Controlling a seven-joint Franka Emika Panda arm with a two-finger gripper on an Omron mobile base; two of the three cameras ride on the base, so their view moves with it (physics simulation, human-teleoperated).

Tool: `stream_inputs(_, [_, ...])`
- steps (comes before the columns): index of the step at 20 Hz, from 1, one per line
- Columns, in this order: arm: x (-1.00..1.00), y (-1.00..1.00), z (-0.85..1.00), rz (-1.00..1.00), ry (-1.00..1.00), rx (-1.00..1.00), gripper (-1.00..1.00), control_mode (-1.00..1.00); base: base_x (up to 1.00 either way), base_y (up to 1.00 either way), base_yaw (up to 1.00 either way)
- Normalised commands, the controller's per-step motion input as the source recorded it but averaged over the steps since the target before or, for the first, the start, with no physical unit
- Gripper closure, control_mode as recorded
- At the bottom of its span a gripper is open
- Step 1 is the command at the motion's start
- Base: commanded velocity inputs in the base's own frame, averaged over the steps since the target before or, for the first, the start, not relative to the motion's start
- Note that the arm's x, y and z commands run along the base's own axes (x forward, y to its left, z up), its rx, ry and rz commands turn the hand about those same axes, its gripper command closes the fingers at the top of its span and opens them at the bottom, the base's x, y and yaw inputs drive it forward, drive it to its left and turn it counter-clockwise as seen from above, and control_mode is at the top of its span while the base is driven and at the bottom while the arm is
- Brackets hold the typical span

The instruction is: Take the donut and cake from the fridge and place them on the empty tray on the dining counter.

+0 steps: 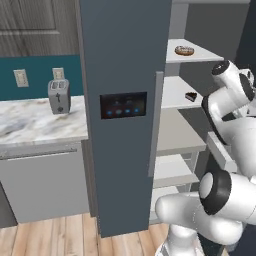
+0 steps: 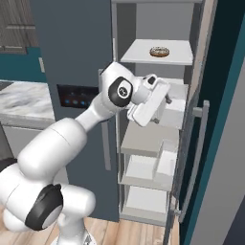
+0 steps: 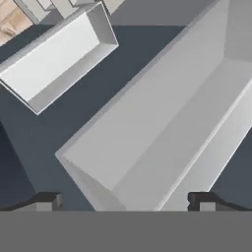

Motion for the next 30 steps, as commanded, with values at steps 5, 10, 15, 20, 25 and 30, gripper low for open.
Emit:
stream_inputs(5, [-0.26,-1.00,-0.23,-0.19,0.00,0.12,-1.00,-1.00,0.00,0.00,0.00])
stream_inputs(10, [-0.02,-0.82,0.00,-0.09,0.00,0.22,-1.00,-1.00,0.00,0.00,0.00])
stream_inputs(15, [-0.30,-0.04,0.17,0.00,-0.05,0.00,-1.00,-1.00,0.00,0.00,0.00])
stream_inputs(20, [-0.93,0.79,0.78,0.06,-0.33,-0.09,-1.00,-1.00,0.00,0.00,0.00])
stream_inputs(25, [-0.72,1.00,0.35,0.03,-0.53,-0.16,-1.00,-1.00,0.00,0.00,0.00])
stream_inputs(30, [-0.44,1.00,0.00,0.00,-0.60,0.00,-1.00,-1.00,0.00,0.00,0.00])
